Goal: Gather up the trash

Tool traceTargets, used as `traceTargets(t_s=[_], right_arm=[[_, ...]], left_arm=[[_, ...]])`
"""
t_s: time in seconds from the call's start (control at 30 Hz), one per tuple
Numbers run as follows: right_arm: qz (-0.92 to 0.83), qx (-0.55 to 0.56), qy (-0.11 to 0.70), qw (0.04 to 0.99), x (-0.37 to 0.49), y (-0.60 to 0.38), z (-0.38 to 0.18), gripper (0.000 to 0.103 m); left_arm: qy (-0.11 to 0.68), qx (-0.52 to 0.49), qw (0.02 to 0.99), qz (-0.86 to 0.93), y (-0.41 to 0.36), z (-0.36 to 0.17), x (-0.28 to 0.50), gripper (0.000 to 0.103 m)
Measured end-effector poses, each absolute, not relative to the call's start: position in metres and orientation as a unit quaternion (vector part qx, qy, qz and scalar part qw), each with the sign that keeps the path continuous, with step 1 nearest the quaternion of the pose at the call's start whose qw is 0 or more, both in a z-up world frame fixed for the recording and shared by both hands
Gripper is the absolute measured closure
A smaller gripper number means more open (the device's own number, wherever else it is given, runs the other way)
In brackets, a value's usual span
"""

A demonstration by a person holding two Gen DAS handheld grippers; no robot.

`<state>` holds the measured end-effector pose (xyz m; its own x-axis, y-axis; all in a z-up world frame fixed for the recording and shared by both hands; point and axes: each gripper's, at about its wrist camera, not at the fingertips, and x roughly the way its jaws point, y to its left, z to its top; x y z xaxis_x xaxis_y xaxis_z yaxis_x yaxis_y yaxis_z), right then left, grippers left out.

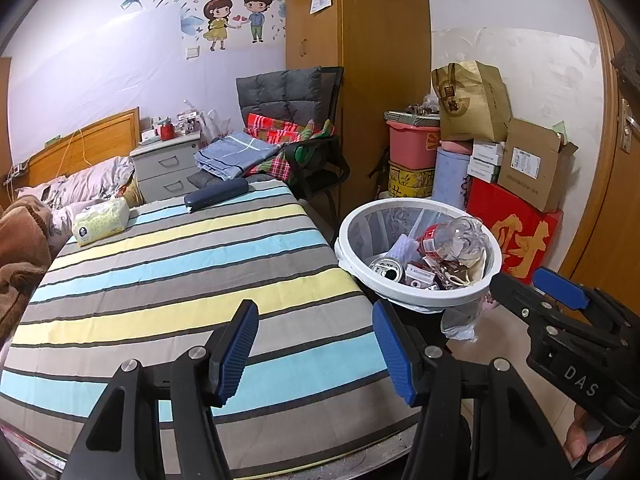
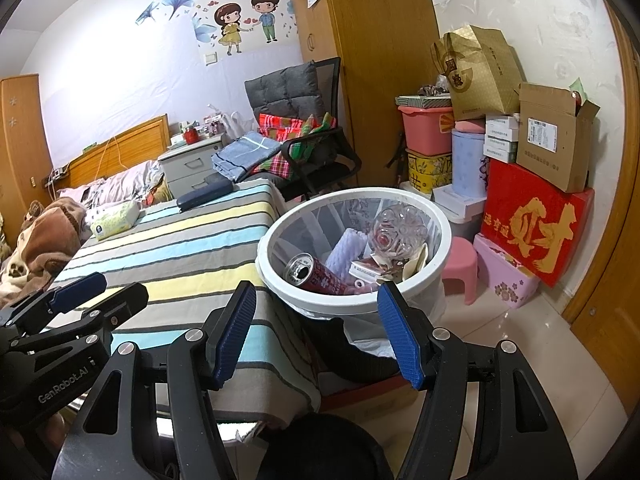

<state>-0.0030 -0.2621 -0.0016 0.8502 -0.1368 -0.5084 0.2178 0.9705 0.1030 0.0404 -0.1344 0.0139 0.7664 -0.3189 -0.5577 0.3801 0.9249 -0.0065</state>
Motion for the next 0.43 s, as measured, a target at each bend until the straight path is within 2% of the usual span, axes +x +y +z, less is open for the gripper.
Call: traceTargets(t_s=[0.43], right_arm=[[-0.091, 0.079, 0.257, 0.959, -0.0029, -0.2603, -0.0017, 0.038]], left_arm=[[0.286, 0.054, 0.94, -0.178, -0.1331, 0.012, 0.0405, 0.044]])
